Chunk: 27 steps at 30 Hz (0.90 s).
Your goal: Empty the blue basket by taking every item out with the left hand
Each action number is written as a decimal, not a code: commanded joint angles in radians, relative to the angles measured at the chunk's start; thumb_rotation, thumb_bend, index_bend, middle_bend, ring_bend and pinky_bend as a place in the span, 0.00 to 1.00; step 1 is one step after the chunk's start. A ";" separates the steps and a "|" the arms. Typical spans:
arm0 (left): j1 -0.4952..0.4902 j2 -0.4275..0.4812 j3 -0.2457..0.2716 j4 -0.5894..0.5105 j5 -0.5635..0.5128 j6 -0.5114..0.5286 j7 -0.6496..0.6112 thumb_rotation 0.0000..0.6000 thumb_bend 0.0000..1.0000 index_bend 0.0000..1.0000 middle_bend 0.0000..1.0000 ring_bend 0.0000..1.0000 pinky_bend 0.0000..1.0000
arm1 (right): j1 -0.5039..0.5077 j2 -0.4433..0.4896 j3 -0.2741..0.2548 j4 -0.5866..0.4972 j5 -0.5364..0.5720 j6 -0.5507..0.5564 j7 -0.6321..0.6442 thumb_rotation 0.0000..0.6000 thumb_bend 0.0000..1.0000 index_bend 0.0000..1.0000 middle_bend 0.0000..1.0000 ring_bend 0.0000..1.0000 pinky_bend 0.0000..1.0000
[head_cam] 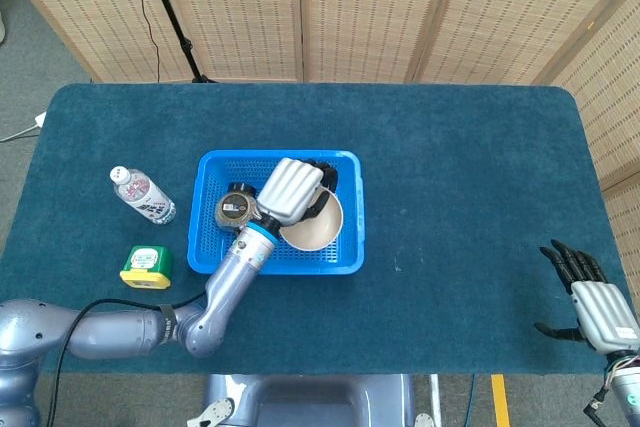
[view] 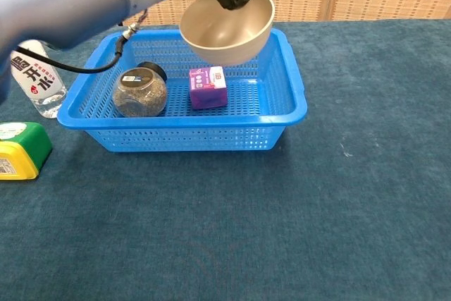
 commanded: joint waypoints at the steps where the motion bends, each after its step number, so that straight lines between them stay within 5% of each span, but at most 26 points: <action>1: 0.058 0.096 0.015 -0.107 0.051 0.035 -0.007 1.00 0.63 0.77 0.53 0.51 0.59 | -0.001 0.000 -0.002 -0.003 -0.005 0.003 -0.004 1.00 0.00 0.00 0.00 0.00 0.00; 12: 0.248 0.363 0.181 -0.239 0.252 0.011 -0.188 1.00 0.63 0.77 0.53 0.51 0.59 | -0.006 -0.001 -0.012 -0.017 -0.029 0.018 -0.023 1.00 0.00 0.00 0.00 0.00 0.00; 17: 0.324 0.408 0.270 -0.197 0.372 0.024 -0.297 1.00 0.63 0.77 0.53 0.51 0.59 | -0.008 -0.003 -0.017 -0.024 -0.041 0.023 -0.035 1.00 0.00 0.00 0.00 0.00 0.00; 27: 0.402 0.435 0.367 -0.093 0.518 0.030 -0.494 1.00 0.63 0.77 0.53 0.51 0.60 | -0.009 -0.004 -0.023 -0.033 -0.049 0.027 -0.048 1.00 0.00 0.00 0.00 0.00 0.00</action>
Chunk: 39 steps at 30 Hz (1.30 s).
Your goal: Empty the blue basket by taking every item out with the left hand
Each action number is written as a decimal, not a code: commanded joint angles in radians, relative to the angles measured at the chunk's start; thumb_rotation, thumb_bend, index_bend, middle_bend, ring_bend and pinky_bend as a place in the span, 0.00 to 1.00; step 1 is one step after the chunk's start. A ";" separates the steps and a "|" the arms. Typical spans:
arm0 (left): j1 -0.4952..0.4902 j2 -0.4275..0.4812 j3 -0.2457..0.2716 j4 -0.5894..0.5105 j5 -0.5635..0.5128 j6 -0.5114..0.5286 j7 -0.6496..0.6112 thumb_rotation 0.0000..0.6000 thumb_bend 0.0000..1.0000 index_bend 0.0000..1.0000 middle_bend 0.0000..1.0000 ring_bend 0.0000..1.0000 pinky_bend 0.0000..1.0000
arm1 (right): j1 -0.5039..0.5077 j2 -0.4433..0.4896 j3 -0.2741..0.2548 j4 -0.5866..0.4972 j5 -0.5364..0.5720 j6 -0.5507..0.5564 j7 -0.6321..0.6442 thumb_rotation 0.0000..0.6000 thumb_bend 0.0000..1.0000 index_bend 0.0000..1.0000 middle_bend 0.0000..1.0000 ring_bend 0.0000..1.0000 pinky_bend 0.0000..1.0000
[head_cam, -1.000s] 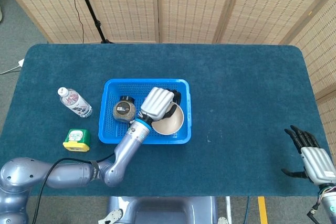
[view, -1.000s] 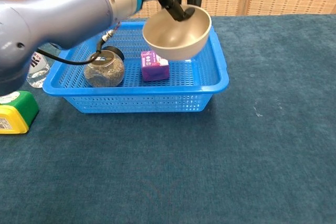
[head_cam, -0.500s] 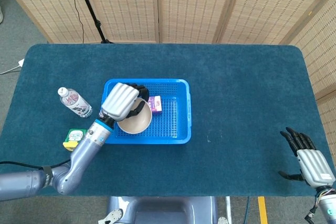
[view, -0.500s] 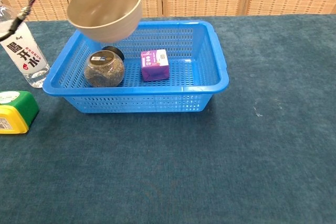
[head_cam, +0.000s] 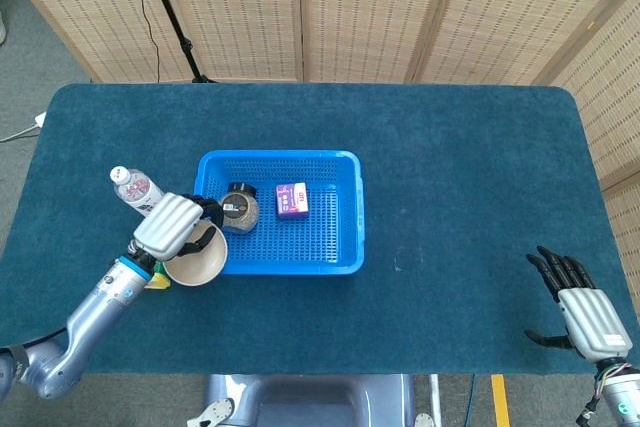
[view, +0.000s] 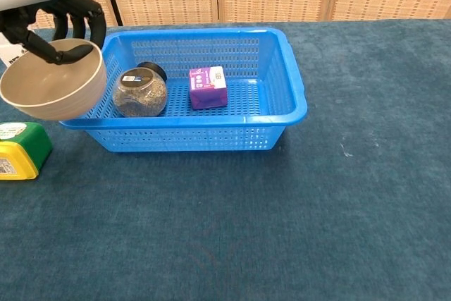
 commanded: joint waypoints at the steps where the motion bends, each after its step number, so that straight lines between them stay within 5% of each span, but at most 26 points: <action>1: 0.032 0.021 0.045 0.034 0.069 0.005 -0.079 1.00 0.63 0.77 0.53 0.51 0.60 | -0.001 0.000 0.000 -0.001 0.000 0.001 -0.001 1.00 0.00 0.00 0.00 0.00 0.00; 12: 0.067 0.054 0.143 0.048 0.264 0.025 -0.184 1.00 0.62 0.77 0.53 0.51 0.59 | -0.001 0.000 -0.003 -0.005 -0.001 0.002 -0.007 1.00 0.00 0.00 0.00 0.00 0.00; 21: 0.070 0.043 0.176 0.053 0.361 0.028 -0.174 1.00 0.57 0.73 0.52 0.46 0.59 | 0.000 0.000 -0.001 -0.004 0.005 0.000 -0.010 1.00 0.00 0.00 0.00 0.00 0.00; 24: 0.072 0.031 0.181 0.055 0.385 0.034 -0.169 1.00 0.46 0.55 0.35 0.29 0.42 | 0.000 -0.001 -0.002 -0.004 0.006 -0.002 -0.012 1.00 0.00 0.00 0.00 0.00 0.00; 26: 0.069 0.029 0.189 0.058 0.402 0.029 -0.174 1.00 0.31 0.26 0.12 0.08 0.20 | 0.000 -0.001 -0.002 -0.004 0.007 -0.002 -0.013 1.00 0.00 0.00 0.00 0.00 0.00; 29: 0.056 0.035 0.206 0.062 0.424 0.006 -0.208 1.00 0.15 0.01 0.00 0.00 0.03 | 0.000 -0.001 -0.001 -0.005 0.009 -0.002 -0.014 1.00 0.00 0.00 0.00 0.00 0.00; 39: 0.040 0.053 0.165 0.048 0.393 -0.004 -0.231 1.00 0.12 0.00 0.00 0.00 0.03 | 0.002 -0.001 -0.001 -0.007 0.010 -0.004 -0.015 1.00 0.00 0.00 0.00 0.00 0.00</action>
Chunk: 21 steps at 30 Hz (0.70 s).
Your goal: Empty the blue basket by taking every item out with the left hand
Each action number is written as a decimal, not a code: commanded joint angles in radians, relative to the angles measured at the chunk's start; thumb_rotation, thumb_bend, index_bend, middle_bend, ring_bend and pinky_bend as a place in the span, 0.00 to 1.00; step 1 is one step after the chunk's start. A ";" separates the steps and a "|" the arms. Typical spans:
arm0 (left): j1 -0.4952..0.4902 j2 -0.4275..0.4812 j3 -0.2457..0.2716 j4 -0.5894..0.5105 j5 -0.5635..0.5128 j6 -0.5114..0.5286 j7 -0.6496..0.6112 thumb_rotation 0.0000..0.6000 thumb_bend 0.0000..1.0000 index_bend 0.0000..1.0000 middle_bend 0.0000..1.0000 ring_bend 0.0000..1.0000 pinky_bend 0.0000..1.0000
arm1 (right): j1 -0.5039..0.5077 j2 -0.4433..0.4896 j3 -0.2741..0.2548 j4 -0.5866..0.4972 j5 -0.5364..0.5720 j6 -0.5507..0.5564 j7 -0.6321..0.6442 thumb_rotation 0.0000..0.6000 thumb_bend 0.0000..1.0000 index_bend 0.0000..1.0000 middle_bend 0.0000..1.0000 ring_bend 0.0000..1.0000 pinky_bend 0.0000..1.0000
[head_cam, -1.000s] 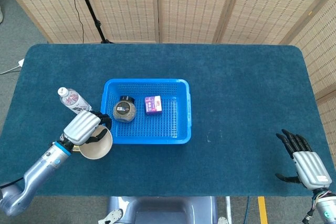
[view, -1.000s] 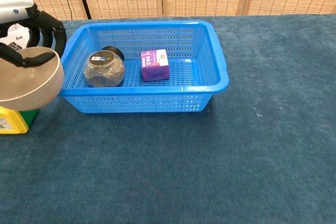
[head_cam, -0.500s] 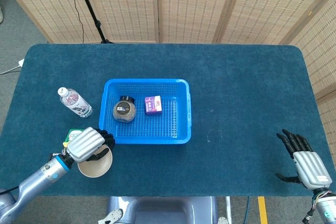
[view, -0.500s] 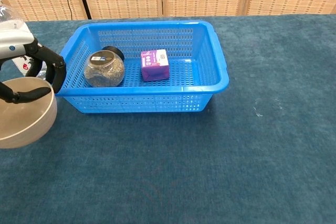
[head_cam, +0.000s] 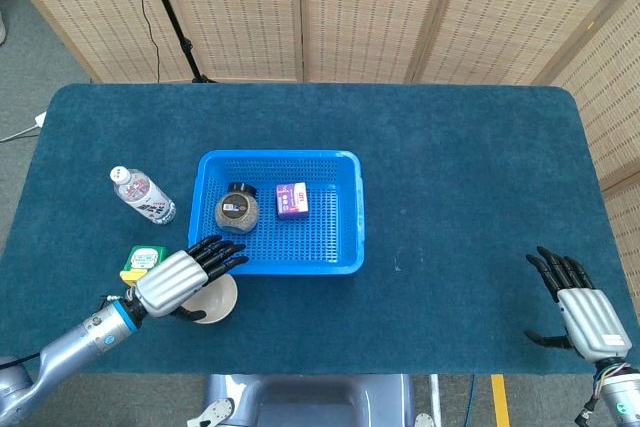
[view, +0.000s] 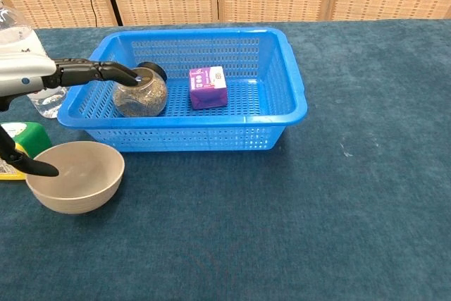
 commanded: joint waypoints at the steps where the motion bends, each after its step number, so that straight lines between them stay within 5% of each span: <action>1: -0.006 0.005 -0.031 -0.010 -0.027 0.007 -0.003 1.00 0.12 0.00 0.00 0.00 0.03 | -0.001 0.001 0.000 0.000 0.000 0.002 0.001 1.00 0.00 0.00 0.00 0.00 0.00; 11: -0.083 -0.008 -0.196 -0.051 -0.235 -0.096 0.056 1.00 0.15 0.00 0.00 0.00 0.03 | -0.001 0.005 0.000 0.001 -0.002 0.004 0.013 1.00 0.00 0.00 0.00 0.00 0.00; 21: -0.241 -0.141 -0.331 0.023 -0.604 -0.322 0.269 1.00 0.19 0.00 0.00 0.00 0.03 | 0.006 0.010 0.007 0.011 0.015 -0.008 0.040 1.00 0.00 0.00 0.00 0.00 0.00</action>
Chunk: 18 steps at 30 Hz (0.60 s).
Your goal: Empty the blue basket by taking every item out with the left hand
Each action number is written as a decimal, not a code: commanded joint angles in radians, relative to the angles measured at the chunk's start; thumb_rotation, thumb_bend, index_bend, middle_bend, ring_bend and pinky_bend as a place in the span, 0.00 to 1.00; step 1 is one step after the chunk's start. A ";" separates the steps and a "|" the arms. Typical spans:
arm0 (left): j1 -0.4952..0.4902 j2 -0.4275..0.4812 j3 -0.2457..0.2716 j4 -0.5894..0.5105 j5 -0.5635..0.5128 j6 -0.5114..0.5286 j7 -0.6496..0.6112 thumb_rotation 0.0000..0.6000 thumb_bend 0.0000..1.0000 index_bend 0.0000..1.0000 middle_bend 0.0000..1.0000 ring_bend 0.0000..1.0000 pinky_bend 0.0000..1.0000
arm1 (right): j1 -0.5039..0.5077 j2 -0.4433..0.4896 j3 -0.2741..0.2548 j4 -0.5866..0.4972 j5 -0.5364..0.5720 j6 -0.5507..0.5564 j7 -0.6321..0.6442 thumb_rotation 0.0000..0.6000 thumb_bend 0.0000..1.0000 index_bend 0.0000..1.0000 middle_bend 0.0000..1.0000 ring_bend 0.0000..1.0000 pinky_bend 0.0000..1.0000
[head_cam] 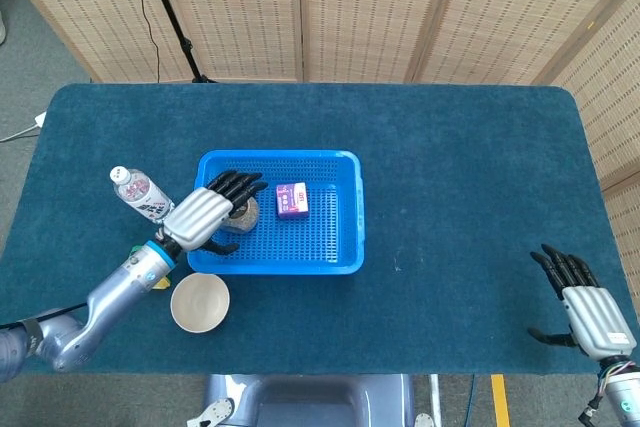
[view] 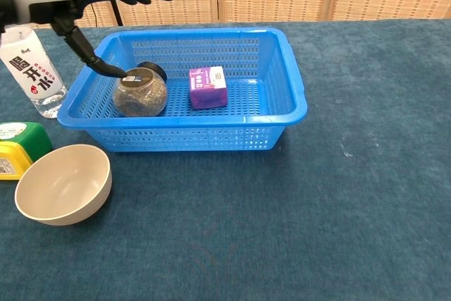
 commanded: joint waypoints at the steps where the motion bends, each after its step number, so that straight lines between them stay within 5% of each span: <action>1: -0.093 -0.104 -0.061 0.068 -0.176 -0.102 0.130 1.00 0.19 0.00 0.00 0.00 0.03 | 0.003 0.001 0.002 0.004 0.005 -0.008 0.006 1.00 0.00 0.00 0.00 0.00 0.00; 9: -0.200 -0.286 -0.085 0.215 -0.436 -0.135 0.299 1.00 0.20 0.00 0.00 0.00 0.03 | 0.012 0.001 0.006 0.013 0.019 -0.027 0.019 1.00 0.00 0.00 0.00 0.00 0.00; 18: -0.278 -0.406 -0.097 0.363 -0.572 -0.157 0.376 1.00 0.20 0.00 0.00 0.00 0.03 | 0.018 0.002 0.013 0.025 0.041 -0.043 0.038 1.00 0.00 0.00 0.00 0.00 0.00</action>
